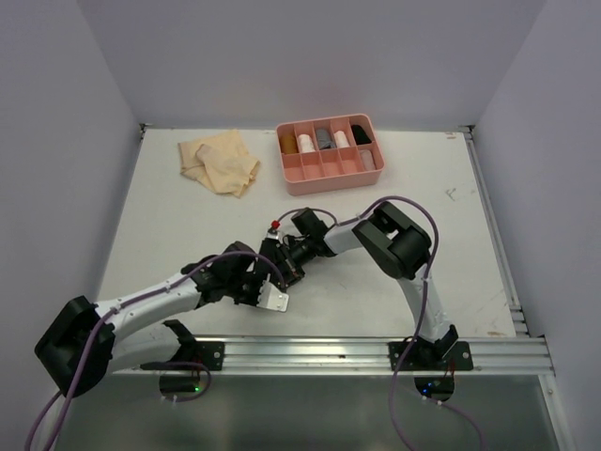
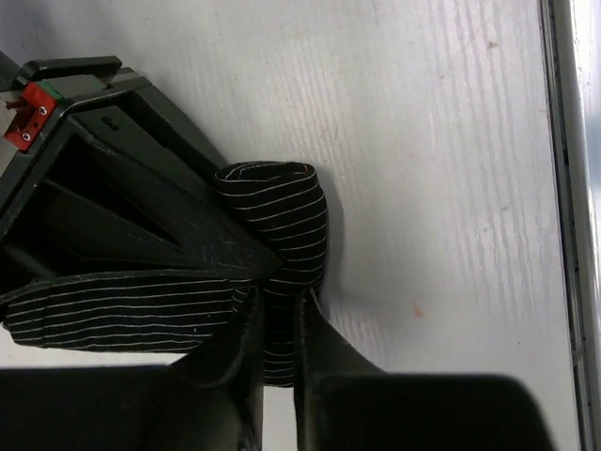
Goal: Roll the underwear
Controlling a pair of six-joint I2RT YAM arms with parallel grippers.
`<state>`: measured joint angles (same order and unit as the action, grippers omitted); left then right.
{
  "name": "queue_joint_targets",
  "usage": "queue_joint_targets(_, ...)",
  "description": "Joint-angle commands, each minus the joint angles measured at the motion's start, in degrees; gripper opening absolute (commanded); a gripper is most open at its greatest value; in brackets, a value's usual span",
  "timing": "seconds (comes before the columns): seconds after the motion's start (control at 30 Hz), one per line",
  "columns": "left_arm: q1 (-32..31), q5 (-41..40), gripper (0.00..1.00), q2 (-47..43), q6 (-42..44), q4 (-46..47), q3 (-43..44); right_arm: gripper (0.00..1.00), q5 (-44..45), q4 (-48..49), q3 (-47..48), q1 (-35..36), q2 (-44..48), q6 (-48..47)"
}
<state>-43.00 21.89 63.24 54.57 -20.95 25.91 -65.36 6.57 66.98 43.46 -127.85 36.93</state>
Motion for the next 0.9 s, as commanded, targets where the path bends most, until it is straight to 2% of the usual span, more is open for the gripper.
queue_joint_targets(0.0, -1.2, -0.6, 0.00, 6.3, -2.3, -3.5, 0.8, 0.14, 13.6, -3.7, -2.4, -2.0, -1.7, -0.4)
queue_joint_targets(0.03, -1.2, -0.2, 0.00, 7.7, -2.2, -4.8, 1.3, 0.26, 14.0, -5.8, -2.4, -2.4, 0.5, -1.4)
queue_joint_targets(0.13, -1.0, 2.6, 0.00, 11.6, -0.6, -9.1, 3.3, 0.40, 18.0, -10.0, -3.4, -5.6, 7.6, -3.6)
queue_joint_targets(0.2, -0.2, 5.1, 0.00, 15.8, 1.0, -12.8, 4.7, 0.46, 20.4, -11.8, -4.3, -8.7, 11.9, -4.6)
queue_joint_targets(0.23, 0.5, 6.1, 0.00, 17.5, 1.9, -14.0, 6.7, 0.55, 22.5, -12.9, -4.7, -9.8, 13.8, -5.0)
queue_joint_targets(0.3, 3.4, 9.7, 0.00, 21.7, 3.3, -18.1, 9.1, 0.59, 25.8, -13.8, -5.5, -12.0, 19.7, -5.6)
queue_joint_targets(0.47, 7.8, 13.3, 0.00, 31.4, 7.1, -26.1, 18.7, 0.57, 34.4, -20.7, -6.3, -12.8, 31.8, -12.7)
queue_joint_targets(0.57, 9.5, 14.8, 0.00, 38.6, 7.2, -31.7, 26.3, 0.52, 39.0, -23.4, -8.8, -12.8, 40.9, -17.9)
queue_joint_targets(0.6, 10.1, 15.2, 0.00, 40.4, 7.2, -33.8, 28.1, 0.47, 39.5, -24.1, -9.5, -12.7, 45.5, -19.9)
queue_joint_targets(0.7, 12.2, 16.8, 0.00, 48.8, 7.5, -38.5, 35.3, 0.45, 41.0, -25.5, -12.8, -11.7, 54.7, -22.9)
queue_joint_targets(0.83, 14.4, 18.8, 0.00, 59.5, 10.1, -45.1, 46.1, 0.49, 46.9, -29.3, -13.9, -4.9, 61.7, -27.2)
queue_joint_targets(0.87, 15.2, 19.7, 0.00, 62.8, 10.6, -46.8, 47.6, 0.51, 47.8, -29.7, -13.4, -0.7, 61.6, -27.7)
